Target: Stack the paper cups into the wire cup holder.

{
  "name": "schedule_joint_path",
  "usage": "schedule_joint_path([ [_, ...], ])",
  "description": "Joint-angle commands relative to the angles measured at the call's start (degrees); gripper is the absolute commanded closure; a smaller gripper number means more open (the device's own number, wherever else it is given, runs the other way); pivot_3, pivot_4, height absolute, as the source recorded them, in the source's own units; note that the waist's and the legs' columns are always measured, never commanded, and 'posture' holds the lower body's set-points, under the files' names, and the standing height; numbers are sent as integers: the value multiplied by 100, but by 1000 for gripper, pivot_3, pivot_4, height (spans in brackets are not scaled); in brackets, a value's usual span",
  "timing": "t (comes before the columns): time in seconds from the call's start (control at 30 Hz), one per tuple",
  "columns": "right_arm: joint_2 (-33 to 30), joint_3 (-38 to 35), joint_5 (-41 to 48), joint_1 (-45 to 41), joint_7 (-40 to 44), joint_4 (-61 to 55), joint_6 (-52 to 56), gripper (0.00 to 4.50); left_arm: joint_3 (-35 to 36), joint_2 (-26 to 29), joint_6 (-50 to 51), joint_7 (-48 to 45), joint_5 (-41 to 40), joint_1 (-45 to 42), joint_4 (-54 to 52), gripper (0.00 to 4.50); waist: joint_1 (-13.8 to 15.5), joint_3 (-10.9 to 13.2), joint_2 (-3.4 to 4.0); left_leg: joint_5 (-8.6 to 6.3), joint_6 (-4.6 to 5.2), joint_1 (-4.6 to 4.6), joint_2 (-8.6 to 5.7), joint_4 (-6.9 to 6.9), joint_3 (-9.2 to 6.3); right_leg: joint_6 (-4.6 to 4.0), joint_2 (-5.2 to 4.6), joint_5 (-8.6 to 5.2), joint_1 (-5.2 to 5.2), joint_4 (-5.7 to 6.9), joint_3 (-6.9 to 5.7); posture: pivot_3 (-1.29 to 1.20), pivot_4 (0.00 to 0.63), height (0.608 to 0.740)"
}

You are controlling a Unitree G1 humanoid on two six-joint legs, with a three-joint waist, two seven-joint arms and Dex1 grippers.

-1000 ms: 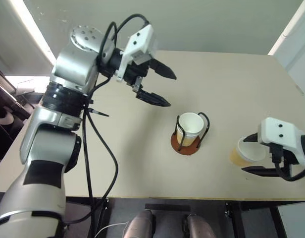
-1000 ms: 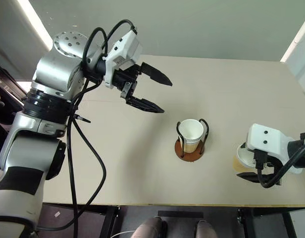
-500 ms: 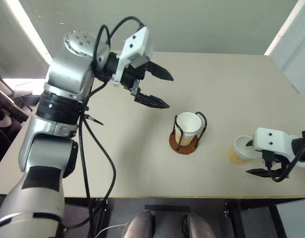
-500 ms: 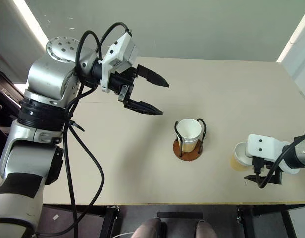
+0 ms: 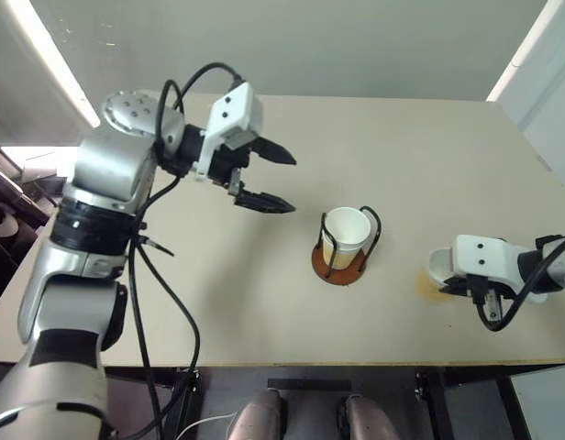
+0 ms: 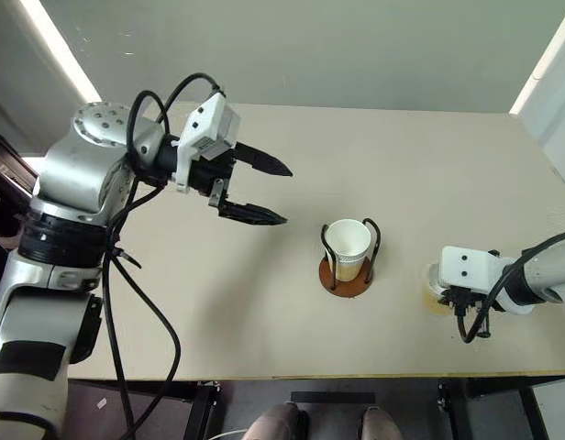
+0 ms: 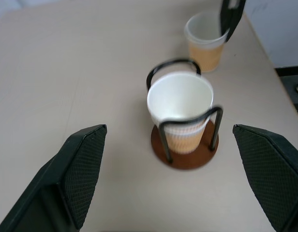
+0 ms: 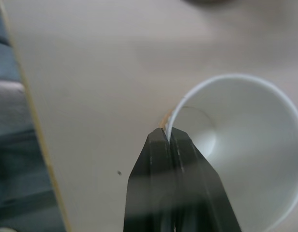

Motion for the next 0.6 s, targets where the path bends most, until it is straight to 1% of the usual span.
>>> schedule_joint_path([
  [0.03, -282, -443, 304, -570, 252, -140, 175, 4494, 312, 335, -99, 51, 80, 192, -267, 0, -24, 0, 1, 0, 0, 0, 0, 0, 0, 0, 0, 0, -1, 0, 1, 0, 150, 740],
  [0.1, -331, -372, 357, -965, 347, -90, 172, 4494, 311, 406, -98, 91, 95, 299, -340, 0, -19, 0, 0, 0, -1, 1, 0, -3, -1, -1, 0, -1, 0, -1, 1, 0, 150, 740],
  [0.2, -227, 76, 309, -2146, 583, 44, 145, 4494, 354, 402, -8, 198, 56, 375, -430, 0, -22, 0, 0, 1, -1, 1, -2, -2, -6, -2, 1, -1, 2, -4, 0, 0, 150, 740],
  [0.27, -133, 361, 202, -2728, 738, 137, 111, 4494, 360, 404, 8, 227, 60, 414, -472, 0, -23, -1, -2, 0, -1, 0, -2, -4, -8, -3, 1, -1, 1, -7, -2, 0, 150, 740],
  [0.37, 147, 866, -60, -3718, 1036, 340, 8, 4494, 347, 417, 3, 249, 81, 455, -478, 0, -46, -1, -2, 1, -1, 1, -1, -12, -9, -5, 2, -2, -2, -12, -3, 0, 150, 740],
  [0.5, 512, 1333, -335, -4486, 1354, 571, -78, 4494, 319, 378, 6, 270, 90, 448, -469, 0, -53, -1, -2, 2, -2, -1, 0, -23, -11, -11, 3, -5, -10, -12, -6, 0, 150, 740],
  [0.57, 876, 1609, -464, -4916, 1454, 663, -79, 4494, 296, 335, -19, 275, 111, 438, -438, 0, -68, -1, -2, 2, -2, -2, 0, -30, -13, -13, 2, -6, -11, -19, -6, 0, 150, 740],
  [0.6, 1158, 1797, -544, -5172, 1491, 725, -89, 4494, 278, 304, -32, 278, 125, 427, -416, 0, -73, -1, -2, 2, -2, -1, 0, -32, -11, -14, 3, -7, -14, -20, -5, 0, 150, 740],
])
